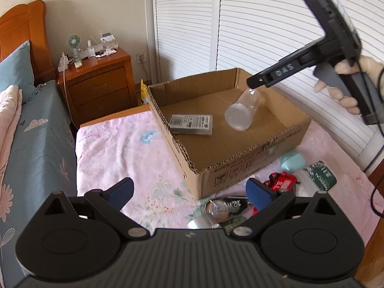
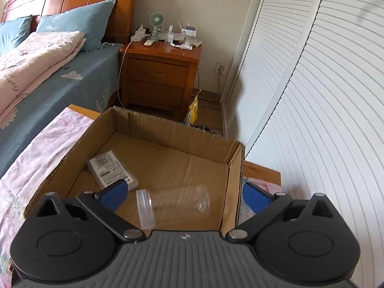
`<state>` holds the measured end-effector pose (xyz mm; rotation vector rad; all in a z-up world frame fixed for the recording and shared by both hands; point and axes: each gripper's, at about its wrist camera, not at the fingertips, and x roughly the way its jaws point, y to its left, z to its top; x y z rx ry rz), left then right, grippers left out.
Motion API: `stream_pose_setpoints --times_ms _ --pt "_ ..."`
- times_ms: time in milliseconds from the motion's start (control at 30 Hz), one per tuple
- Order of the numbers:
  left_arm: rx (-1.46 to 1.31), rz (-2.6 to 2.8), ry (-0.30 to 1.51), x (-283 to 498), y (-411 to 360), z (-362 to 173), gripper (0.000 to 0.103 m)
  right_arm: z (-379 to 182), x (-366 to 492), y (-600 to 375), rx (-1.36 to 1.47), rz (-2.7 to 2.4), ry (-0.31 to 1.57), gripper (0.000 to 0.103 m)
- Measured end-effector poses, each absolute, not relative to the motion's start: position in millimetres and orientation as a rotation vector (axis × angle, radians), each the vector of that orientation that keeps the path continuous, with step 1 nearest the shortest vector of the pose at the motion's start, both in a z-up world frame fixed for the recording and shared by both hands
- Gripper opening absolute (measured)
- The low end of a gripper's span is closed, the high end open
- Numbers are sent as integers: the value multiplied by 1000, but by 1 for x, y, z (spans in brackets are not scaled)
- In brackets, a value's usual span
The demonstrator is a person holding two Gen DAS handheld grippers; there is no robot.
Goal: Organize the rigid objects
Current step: 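Carry both items into the cardboard box and open both grippers, then return both grippers to the items on the sheet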
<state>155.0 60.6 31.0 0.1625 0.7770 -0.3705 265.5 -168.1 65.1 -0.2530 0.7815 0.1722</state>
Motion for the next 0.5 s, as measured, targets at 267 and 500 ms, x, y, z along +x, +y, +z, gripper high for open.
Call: stream_pose_setpoints --times_ms 267,500 --pt "135 -358 790 140 64 30 99 70 224 -168 -223 222 782 103" --pt "140 -336 807 121 64 23 100 59 173 -170 -179 259 788 103"
